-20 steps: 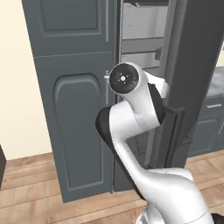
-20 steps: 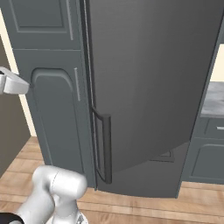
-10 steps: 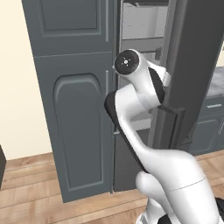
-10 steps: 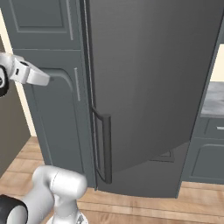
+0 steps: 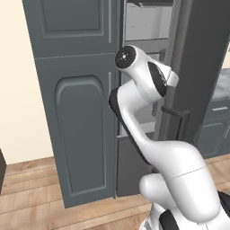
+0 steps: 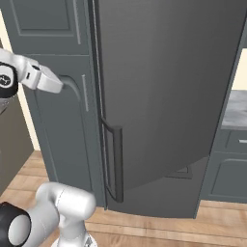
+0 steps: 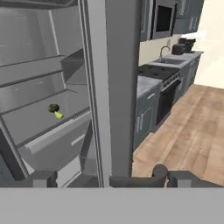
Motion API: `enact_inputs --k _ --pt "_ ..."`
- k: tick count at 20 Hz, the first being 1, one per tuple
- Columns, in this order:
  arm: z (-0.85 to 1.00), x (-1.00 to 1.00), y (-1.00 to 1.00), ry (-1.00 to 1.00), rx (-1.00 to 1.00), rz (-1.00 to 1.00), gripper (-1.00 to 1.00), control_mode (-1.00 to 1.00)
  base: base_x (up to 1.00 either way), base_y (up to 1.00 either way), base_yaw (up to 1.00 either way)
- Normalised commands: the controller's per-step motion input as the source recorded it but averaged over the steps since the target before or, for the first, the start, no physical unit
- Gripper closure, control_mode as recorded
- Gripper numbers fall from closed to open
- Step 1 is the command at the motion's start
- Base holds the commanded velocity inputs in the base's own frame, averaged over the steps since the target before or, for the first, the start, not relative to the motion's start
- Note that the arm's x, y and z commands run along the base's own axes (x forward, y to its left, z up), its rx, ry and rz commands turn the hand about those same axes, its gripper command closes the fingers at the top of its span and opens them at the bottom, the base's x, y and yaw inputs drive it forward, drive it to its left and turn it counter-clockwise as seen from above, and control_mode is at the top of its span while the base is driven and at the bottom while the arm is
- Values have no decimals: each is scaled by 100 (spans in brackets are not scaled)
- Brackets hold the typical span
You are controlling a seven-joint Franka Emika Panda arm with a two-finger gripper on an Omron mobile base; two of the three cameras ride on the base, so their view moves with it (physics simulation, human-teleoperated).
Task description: Take the lemon wedge from the fridge and place it on the plate with fish on the dining counter.
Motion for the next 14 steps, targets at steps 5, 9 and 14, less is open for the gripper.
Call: enact_inputs --k 5,9,14 --pt "0 12 -13 1 0 -8 -100 -100 0 0 0" --pt "0 51 -9 1 0 0 -100 -100 0 0 0" --pt "0 51 -12 0 0 0 -100 -100 0 0 0"
